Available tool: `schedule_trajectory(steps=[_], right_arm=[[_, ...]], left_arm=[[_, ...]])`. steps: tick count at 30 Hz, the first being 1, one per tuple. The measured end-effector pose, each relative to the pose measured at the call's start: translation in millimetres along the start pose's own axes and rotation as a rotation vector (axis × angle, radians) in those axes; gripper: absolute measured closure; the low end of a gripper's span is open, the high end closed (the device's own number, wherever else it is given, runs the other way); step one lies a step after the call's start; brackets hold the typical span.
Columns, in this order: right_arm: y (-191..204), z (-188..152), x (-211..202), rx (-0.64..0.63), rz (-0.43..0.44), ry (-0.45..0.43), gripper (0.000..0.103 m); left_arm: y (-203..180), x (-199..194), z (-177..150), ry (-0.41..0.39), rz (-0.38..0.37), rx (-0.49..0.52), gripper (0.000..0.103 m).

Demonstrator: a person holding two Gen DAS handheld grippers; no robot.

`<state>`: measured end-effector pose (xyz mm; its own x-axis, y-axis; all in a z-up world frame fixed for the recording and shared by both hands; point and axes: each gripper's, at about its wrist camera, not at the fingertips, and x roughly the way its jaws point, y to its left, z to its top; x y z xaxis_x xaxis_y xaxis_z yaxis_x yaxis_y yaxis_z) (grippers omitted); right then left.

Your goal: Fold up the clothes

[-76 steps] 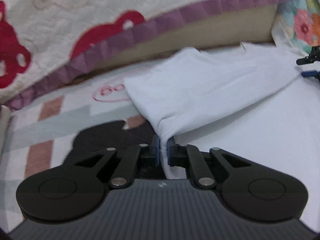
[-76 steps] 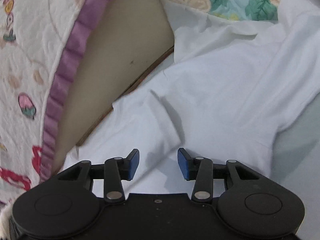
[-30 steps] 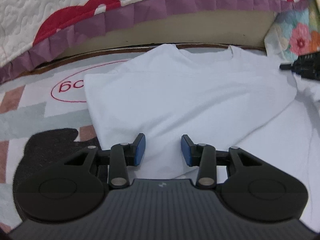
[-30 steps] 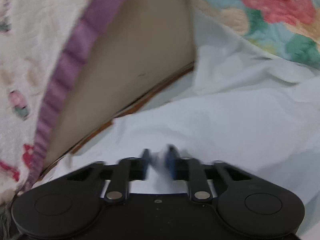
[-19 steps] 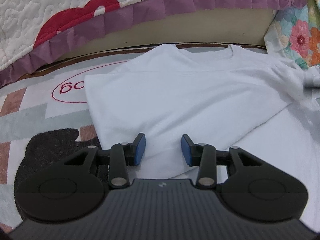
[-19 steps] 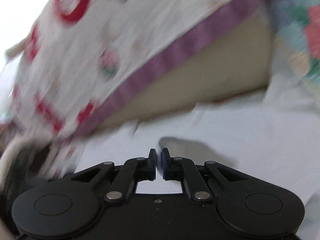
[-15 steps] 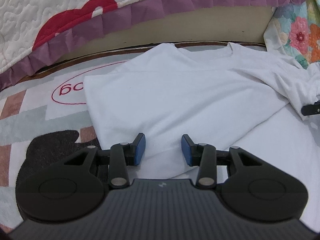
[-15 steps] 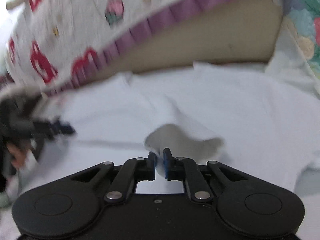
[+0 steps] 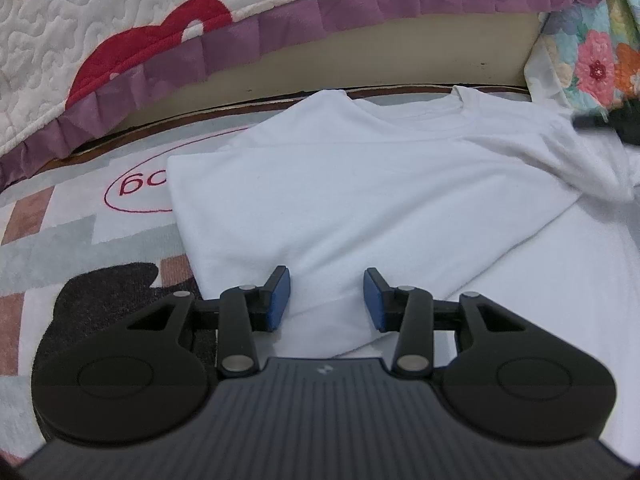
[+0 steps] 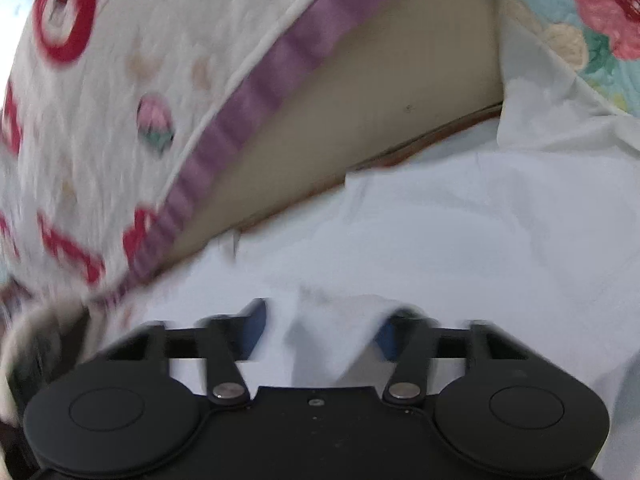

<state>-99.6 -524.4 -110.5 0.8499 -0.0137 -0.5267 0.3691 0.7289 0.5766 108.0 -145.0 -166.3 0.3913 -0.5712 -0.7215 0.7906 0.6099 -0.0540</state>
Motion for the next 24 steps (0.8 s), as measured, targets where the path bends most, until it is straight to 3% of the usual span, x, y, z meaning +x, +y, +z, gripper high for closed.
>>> schedule_trajectory(steps=[4, 7, 9, 13, 15, 17, 20, 24], right_arm=[[-23.6, 40.5, 2.0, 0.106, -0.107, -0.028, 0.1], [-48.1, 61.3, 14.7, 0.205, -0.193, 0.022, 0.098], [-65.0, 70.4, 21.9, 0.26, -0.26, 0.058, 0.071], [-90.5, 71.9, -1.0, 0.439, -0.191, -0.037, 0.068], [-78.0, 66.4, -13.9, 0.373, -0.098, -0.058, 0.064], [-59.8, 55.1, -22.3, 0.274, -0.063, -0.016, 0.064], [-39.0, 31.7, -28.1, 0.134, -0.095, 0.077, 0.061], [-33.2, 7.9, -27.5, 0.049, -0.124, 0.111, 0.053]], left_arm=[[2.5, -1.1, -3.2, -0.012, -0.018, 0.022, 0.063], [1.8, -1.2, -6.0, -0.022, -0.022, 0.047, 0.063], [1.8, -1.3, -6.1, -0.023, -0.022, 0.049, 0.063], [2.0, -1.1, -5.4, -0.019, -0.024, 0.045, 0.062], [2.3, -1.1, -1.9, -0.005, -0.024, 0.03, 0.062], [2.7, -1.3, 1.6, 0.004, -0.03, 0.009, 0.061], [2.6, -1.9, 7.4, -0.008, -0.047, -0.025, 0.061], [-5.9, -1.2, 23.3, -0.042, -0.073, -0.038, 0.061]])
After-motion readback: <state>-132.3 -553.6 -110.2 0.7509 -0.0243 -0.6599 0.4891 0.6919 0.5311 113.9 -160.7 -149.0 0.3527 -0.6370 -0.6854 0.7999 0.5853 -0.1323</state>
